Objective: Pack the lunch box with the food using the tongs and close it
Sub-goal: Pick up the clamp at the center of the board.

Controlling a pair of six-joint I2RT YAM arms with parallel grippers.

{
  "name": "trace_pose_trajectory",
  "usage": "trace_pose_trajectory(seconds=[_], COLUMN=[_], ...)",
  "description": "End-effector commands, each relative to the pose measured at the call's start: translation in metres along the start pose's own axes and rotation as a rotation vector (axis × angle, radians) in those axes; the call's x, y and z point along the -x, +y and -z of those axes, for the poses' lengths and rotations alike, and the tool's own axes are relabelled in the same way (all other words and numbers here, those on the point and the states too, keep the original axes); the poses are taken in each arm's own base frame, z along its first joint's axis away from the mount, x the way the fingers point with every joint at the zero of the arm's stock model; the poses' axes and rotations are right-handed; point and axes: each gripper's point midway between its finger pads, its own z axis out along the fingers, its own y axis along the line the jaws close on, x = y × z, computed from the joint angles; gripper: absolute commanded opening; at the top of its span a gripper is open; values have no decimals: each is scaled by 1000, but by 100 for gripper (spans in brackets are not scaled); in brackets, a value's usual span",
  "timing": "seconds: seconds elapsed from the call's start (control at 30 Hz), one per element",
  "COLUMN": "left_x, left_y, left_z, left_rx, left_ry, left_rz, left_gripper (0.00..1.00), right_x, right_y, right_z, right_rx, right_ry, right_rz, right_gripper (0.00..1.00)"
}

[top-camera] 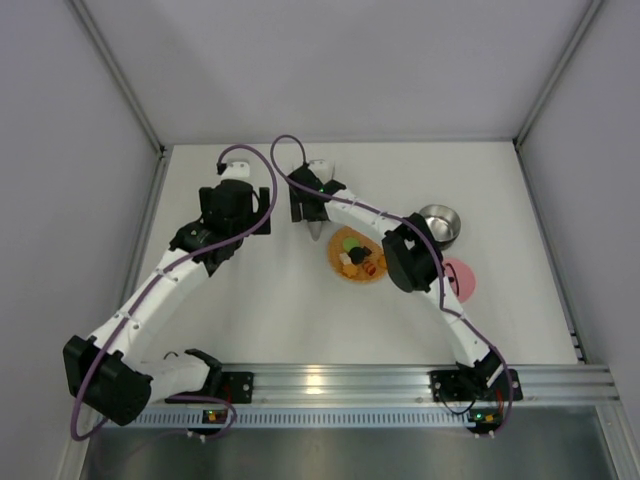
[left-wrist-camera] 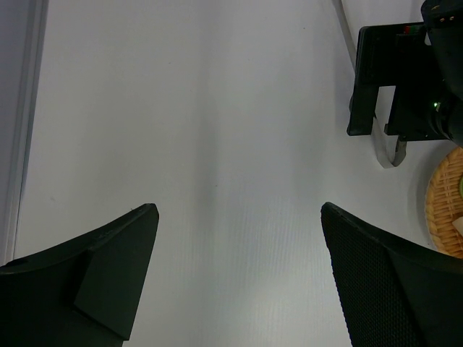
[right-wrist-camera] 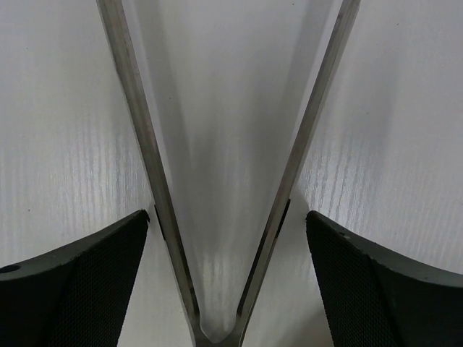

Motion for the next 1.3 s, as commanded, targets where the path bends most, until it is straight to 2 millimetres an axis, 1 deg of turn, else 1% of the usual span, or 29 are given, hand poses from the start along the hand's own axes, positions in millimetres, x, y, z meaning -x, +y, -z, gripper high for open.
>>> trace_pose_trajectory(seconds=[0.0,0.07,0.1,0.17,0.2,0.27,0.3,0.33,0.37,0.4,0.43,0.47,0.5,0.53,0.57,0.6,0.63,0.67,0.7,0.8,0.83,0.87,0.9,1.03,1.2,1.27], left_x=[0,0,0,0,-1,-1,-1,-1,-2,-2,-1,-1,-1,-1,-1,-1,-1,-1,-1,-3,-3,-3,-3,-2,-4,-4], left_y=[0,1,1,0,1,0,1,1,1,1,1,1,1,1,1,1,1,1,1,1,1,1,1,1,1,1], left_z=[-2,-2,-3,-3,-4,-4,-4,-4,-5,-5,-5,-5,-4,-5,-4,-5,-5,-5,-5,-6,-5,-6,-6,-5,-6,-6], left_rx=[6,7,9,8,10,9,11,11,12,12,13,11,13,13,12,13,11,13,13,14,13,14,14,14,15,15], left_ry=[0,-2,1,1,3,5,4,4,7,6,4,4,4,4,3,4,5,6,4,10,10,11,11,8,15,13], left_rz=[2,3,0,-1,0,-3,-1,-2,-3,-3,-1,-2,-1,-1,-1,-1,-1,-2,-1,-4,-6,-5,-6,-5,-10,-11], left_gripper=[99,99,99,99,99,99,99,99,99,99,99,99,99,99,99,99,99,99,99,99,99,99,99,99,99,99], right_x=[7,7,6,6,6,5,7,8,1,3,7,1,1,6,1,1,4,2,4,5,2,4,2,1,5,10], right_y=[3,0,-1,-3,-5,-11,-13,-16,-25,-28,-30,-38,-41,-42,-46,-47,-46,-47,-47,-44,-42,-40,-39,-36,-37,-37], right_z=[11,10,9,10,9,7,8,9,4,4,10,7,9,13,13,15,18,18,19,18,15,14,12,6,-3,-4], right_rx=[-30,-42,-46,-56,-57,-68,-67,-64,-77,-75,-73,-87,-85,-79,-85,-84,-78,-78,-75,-63,-53,-46,-37,-6,17,21], right_ry=[-25,-26,-25,-27,-26,-18,-19,-16,3,-3,-12,4,5,-11,-2,-4,-12,-8,-11,-9,2,0,8,16,25,21], right_rz=[13,27,31,46,50,57,52,48,58,54,53,66,69,74,83,87,85,89,88,91,99,97,101,89,60,58], right_gripper=[88,82,77,71,66,63,62,62,62,61,62,61,61,61,62,62,63,64,67,72,74,75,76,78,78,78])
